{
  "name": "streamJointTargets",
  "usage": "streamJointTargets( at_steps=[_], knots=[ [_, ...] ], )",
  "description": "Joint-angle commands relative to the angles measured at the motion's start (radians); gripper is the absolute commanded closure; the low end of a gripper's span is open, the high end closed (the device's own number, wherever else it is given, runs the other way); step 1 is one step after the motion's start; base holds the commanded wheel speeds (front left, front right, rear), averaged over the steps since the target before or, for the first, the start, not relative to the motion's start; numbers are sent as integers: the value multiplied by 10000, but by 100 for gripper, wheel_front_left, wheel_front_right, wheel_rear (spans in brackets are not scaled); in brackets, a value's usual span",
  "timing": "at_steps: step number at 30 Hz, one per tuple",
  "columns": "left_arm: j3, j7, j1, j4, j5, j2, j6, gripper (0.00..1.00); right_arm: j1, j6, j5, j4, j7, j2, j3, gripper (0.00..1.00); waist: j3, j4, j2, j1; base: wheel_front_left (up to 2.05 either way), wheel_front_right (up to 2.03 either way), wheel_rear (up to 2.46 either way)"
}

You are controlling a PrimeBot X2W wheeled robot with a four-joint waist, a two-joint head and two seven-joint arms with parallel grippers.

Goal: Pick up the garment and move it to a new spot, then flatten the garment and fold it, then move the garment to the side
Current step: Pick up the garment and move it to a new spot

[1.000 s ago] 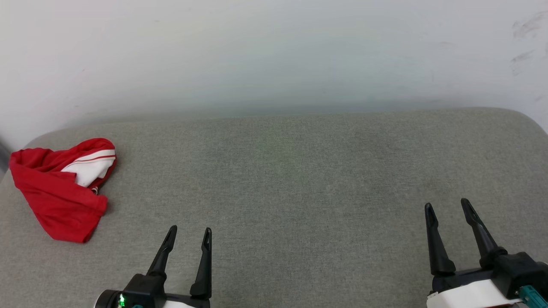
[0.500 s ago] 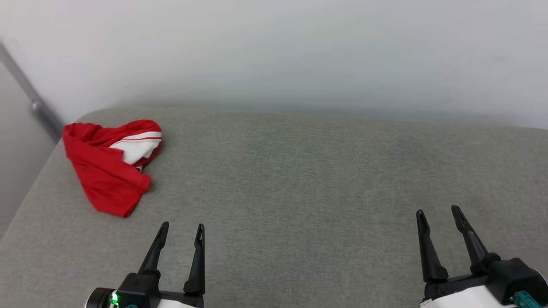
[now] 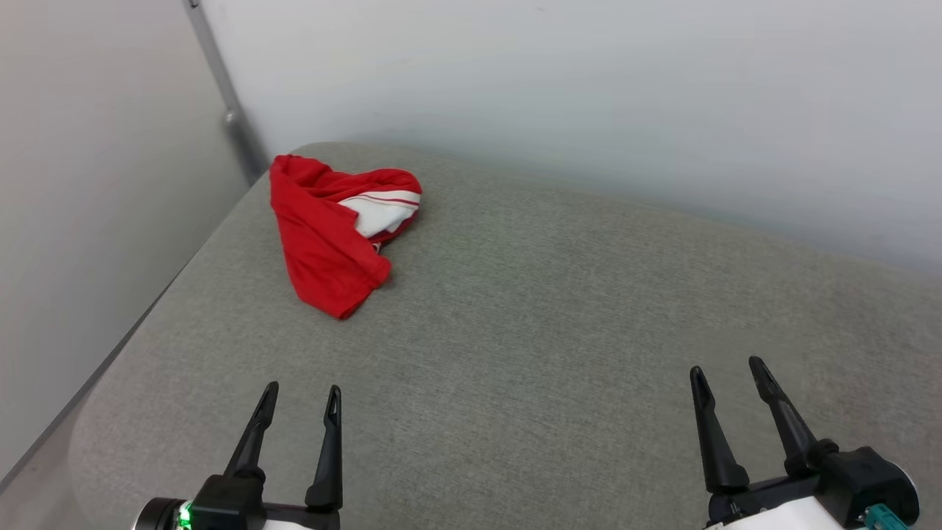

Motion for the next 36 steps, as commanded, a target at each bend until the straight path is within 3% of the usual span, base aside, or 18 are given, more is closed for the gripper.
streamJointTargets(
  at_steps=[1,14,25,36],
  knots=[
    [1,-28,69,-59,79,-10,1,0,-27,-3,25,-8,-21,-2,66,0,-6,525,-1,0,0,0,0],
    [36,-28,112,-84,135,-11,87,0,-75,-3,174,73,-21,-3,287,0,-15,1575,-1,0,0,0,0],
    [52,-28,194,-251,45,-11,130,0,-179,-3,163,-28,-21,-3,291,0,-7,1584,-1,0,0,0,0],
    [254,-28,-464,424,-311,-17,-289,0,-449,-3,-325,-491,-21,-5,176,0,933,975,-1,0,0,0,0]
  ],
)
